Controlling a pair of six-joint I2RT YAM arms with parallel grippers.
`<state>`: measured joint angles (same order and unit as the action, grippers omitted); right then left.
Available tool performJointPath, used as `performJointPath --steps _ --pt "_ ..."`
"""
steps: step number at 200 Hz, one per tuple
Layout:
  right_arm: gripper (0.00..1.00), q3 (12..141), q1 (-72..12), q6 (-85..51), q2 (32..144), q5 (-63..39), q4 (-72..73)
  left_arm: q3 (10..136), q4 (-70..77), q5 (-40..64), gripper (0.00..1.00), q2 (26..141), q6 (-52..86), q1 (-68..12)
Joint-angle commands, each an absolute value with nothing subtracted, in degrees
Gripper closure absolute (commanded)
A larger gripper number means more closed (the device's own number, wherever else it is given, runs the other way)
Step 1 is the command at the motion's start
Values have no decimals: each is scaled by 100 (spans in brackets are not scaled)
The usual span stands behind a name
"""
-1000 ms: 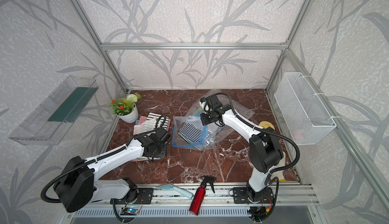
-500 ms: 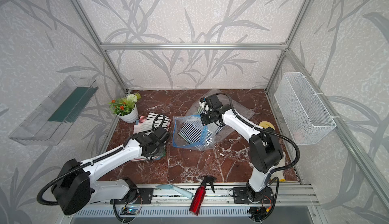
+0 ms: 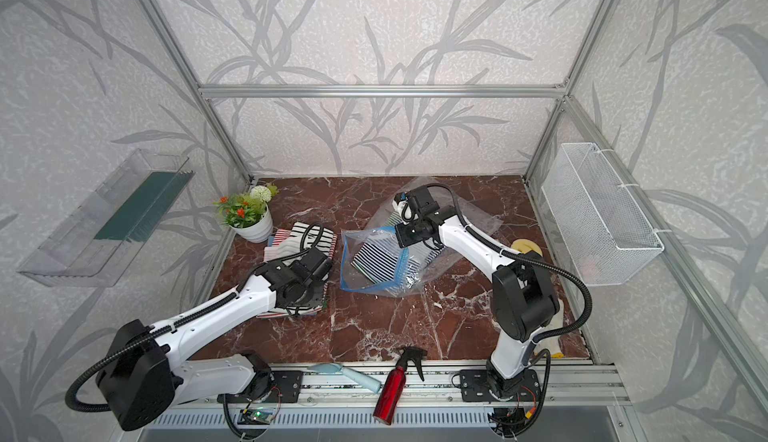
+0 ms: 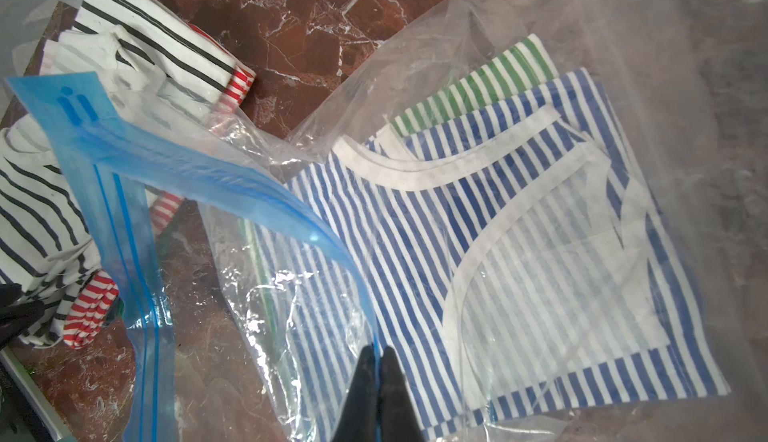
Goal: Take the tank top out of the vacuum bag
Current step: Adjust the tank top.
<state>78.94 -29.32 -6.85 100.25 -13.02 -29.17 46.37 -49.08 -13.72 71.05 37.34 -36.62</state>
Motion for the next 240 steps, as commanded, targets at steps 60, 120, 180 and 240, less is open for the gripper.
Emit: performJointPath --steps 60,120,180,240 --pt "100 7851 -2944 -687 9900 -1362 -2996 4546 -4884 -1469 72 7572 3779 -3625" --pt "100 7858 -2946 -689 9916 -1388 -3023 4437 -4802 -1557 74 7878 3872 -3602" --pt "100 7831 -2962 -686 9896 -1416 -3012 4613 -5129 -1693 100 7346 3795 -3467" --pt "100 7916 -3020 -697 9957 -1406 -3032 4613 -4691 -238 100 5868 3254 -3140"
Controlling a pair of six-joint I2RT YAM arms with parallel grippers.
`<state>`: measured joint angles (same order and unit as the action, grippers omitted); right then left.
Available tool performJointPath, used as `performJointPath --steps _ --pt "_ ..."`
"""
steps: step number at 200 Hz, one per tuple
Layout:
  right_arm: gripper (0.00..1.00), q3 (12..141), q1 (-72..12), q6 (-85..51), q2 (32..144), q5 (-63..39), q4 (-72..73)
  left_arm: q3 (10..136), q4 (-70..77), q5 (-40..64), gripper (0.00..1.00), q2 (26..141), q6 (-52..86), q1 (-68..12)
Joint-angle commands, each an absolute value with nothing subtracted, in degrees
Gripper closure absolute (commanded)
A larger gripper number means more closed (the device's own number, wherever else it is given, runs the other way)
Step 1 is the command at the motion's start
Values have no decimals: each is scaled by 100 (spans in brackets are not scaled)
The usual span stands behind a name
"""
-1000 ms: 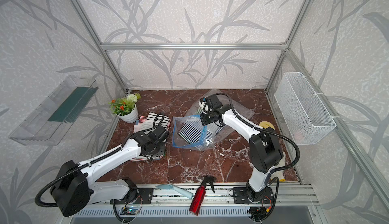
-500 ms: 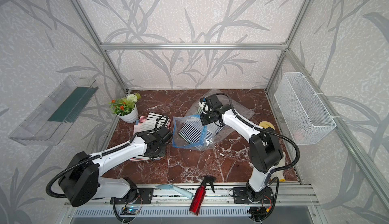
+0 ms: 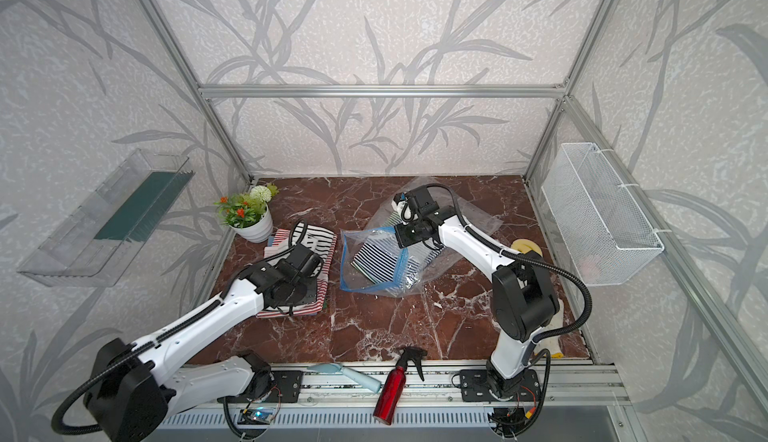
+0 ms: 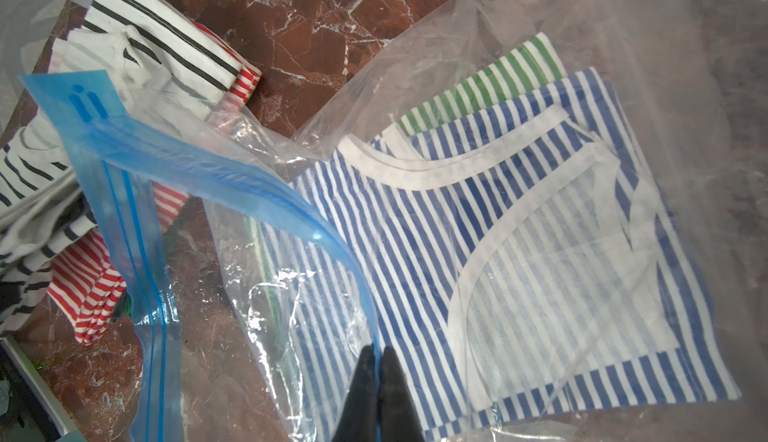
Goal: Take the tank top out of the vacuum bag
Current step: Adjust the tank top.
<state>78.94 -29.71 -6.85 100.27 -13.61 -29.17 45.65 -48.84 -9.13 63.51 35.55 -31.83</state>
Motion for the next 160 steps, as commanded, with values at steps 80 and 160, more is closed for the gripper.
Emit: performJointPath --steps 80,160 --pt "100 8041 -3111 -656 10035 -1349 -3135 4864 -4588 -404 58 6355 3134 -3021" --pt "100 8355 -3118 -614 10367 -1470 -3201 5988 -3524 -1394 57 8088 3048 -983"
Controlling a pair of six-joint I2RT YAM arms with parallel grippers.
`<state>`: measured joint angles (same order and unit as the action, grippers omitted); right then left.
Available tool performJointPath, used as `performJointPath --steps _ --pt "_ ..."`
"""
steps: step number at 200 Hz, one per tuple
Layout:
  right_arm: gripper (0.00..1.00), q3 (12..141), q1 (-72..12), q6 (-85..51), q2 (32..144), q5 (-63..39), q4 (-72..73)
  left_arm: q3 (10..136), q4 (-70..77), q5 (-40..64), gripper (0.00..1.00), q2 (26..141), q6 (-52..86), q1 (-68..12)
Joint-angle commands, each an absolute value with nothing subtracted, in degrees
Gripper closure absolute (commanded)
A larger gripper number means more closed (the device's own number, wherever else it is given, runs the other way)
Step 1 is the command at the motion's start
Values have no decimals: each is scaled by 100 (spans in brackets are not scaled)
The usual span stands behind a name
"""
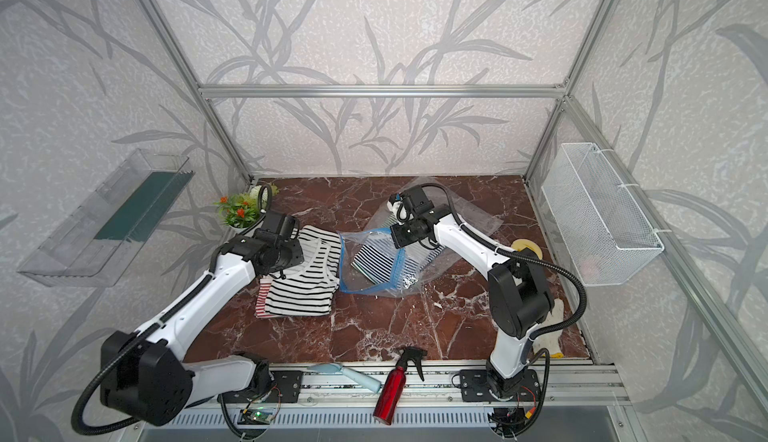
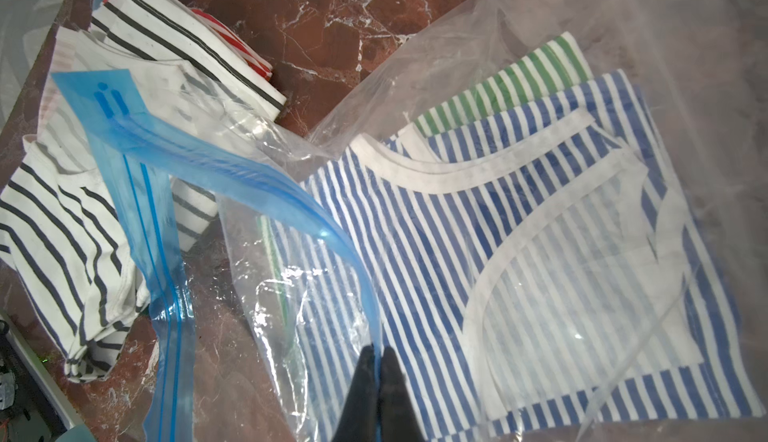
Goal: Take the tank top out of the vacuum bag
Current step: Adjust the tank top.
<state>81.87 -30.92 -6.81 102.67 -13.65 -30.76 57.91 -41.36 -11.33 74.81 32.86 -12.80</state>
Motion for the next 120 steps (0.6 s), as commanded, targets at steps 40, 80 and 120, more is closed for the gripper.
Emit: performJointPath --steps 40,80,120 --pt "100 8433 -3127 -624 10448 -1497 -3256 6679 -3103 -882 54 9399 2747 -416" --pt "100 8548 -3129 -586 10588 -1476 -3382 6773 -2655 -883 55 9716 2726 -252" --pt "100 8743 -3189 -604 10770 -1490 -3446 7072 -2565 -741 58 10125 2722 -237"
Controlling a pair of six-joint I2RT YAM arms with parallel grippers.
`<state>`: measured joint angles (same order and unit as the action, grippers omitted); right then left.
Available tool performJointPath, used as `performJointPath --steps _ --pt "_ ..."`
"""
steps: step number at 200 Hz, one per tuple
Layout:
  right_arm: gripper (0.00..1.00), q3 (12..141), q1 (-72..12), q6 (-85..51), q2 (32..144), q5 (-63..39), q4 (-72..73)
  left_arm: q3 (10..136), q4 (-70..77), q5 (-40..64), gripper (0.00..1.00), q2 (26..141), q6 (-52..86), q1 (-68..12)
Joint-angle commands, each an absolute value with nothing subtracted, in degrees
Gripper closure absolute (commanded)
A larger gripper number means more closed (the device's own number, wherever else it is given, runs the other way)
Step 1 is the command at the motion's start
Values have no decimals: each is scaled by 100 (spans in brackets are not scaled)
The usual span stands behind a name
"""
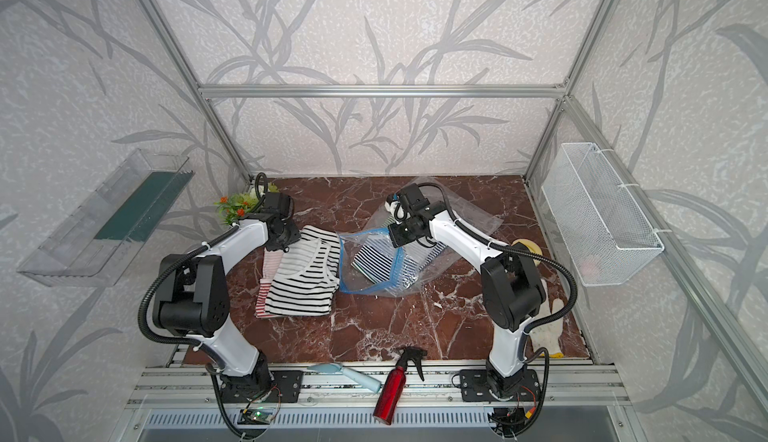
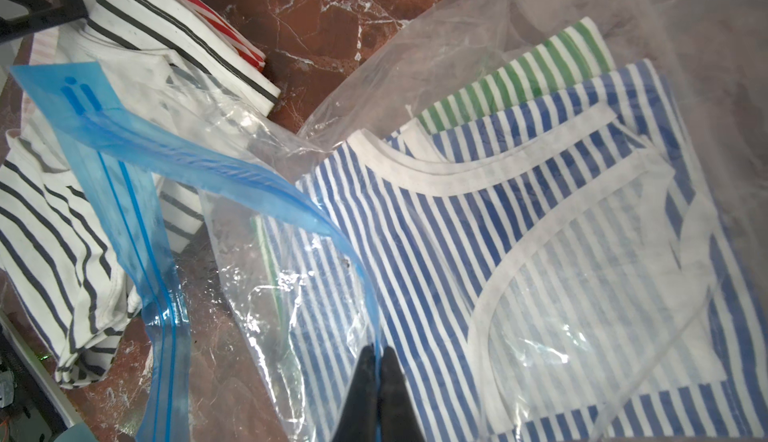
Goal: Take the tank top out of the vacuum bag
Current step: Adjust the tank top.
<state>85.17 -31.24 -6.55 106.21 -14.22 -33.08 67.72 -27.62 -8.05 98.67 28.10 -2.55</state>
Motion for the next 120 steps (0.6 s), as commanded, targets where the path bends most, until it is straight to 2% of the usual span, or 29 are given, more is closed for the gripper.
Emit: performJointPath --steps 1,57,65,106,120 --pt "100 8749 -3194 -601 10772 -1488 -3446 7087 -2561 -744 58 10142 2728 -237" --pt "100 8842 -3243 -561 10850 -1486 -3557 7694 -2919 -873 60 10922 2847 -237" --pt "100 8815 -3243 -557 10837 -1470 -3563 7713 -2944 -830 64 10966 2857 -231" --pt "100 8755 -3244 -578 10742 -1507 -3528 7503 -2898 -929 98 10640 2923 -253" --pt "100 8715 -3261 -589 10690 -1525 -3476 7417 -2935 -1029 100 10440 2922 -254"
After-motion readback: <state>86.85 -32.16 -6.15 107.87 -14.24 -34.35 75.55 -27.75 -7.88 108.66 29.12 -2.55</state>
